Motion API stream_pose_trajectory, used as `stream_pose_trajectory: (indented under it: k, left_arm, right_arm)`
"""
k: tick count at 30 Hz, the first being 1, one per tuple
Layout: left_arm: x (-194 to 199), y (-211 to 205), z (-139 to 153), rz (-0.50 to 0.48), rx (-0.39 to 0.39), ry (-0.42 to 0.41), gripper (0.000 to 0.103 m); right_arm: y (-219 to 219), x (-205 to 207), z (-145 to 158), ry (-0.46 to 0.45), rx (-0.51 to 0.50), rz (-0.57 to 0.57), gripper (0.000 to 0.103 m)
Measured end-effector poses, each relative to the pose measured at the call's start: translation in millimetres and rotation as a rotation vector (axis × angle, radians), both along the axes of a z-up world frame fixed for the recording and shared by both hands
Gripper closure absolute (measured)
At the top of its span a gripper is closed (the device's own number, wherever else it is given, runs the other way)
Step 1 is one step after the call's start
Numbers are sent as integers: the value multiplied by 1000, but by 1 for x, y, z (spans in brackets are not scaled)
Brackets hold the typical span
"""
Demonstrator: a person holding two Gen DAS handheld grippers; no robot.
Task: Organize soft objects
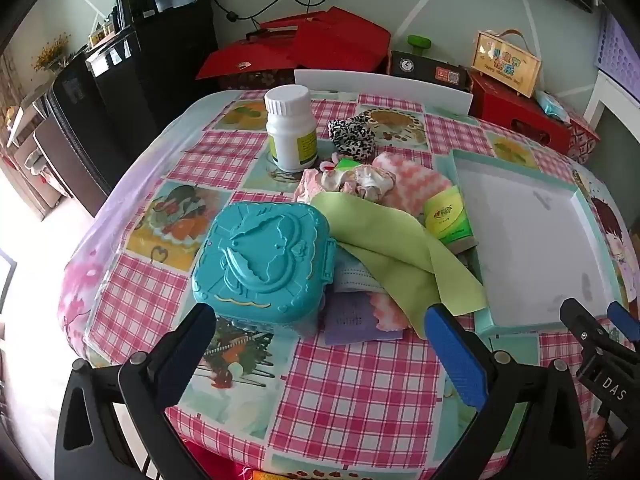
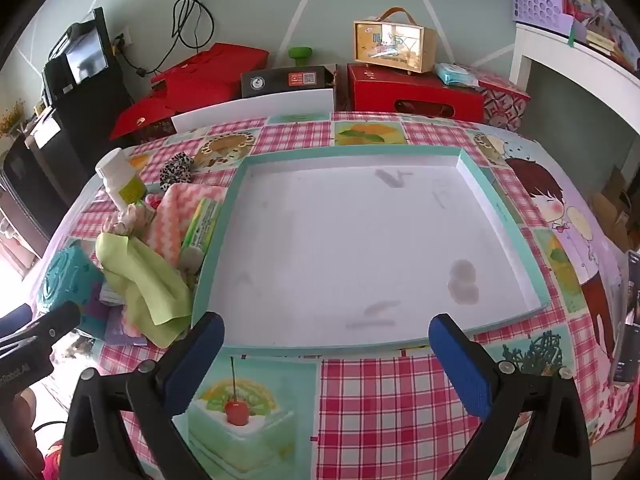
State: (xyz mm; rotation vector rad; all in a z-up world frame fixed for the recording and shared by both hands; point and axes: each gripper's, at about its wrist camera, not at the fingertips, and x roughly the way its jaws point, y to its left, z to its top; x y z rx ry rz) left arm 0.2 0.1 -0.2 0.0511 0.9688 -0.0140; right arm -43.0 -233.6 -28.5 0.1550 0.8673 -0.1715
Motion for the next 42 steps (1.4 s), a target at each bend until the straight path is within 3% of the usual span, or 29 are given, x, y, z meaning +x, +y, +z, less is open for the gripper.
stream_pose_trajectory:
  k: [42]
  left_arm:
    - [7,6,-10,44,-39,33,0]
  right_arm:
    - [8,3,-7,21,-23,18,0]
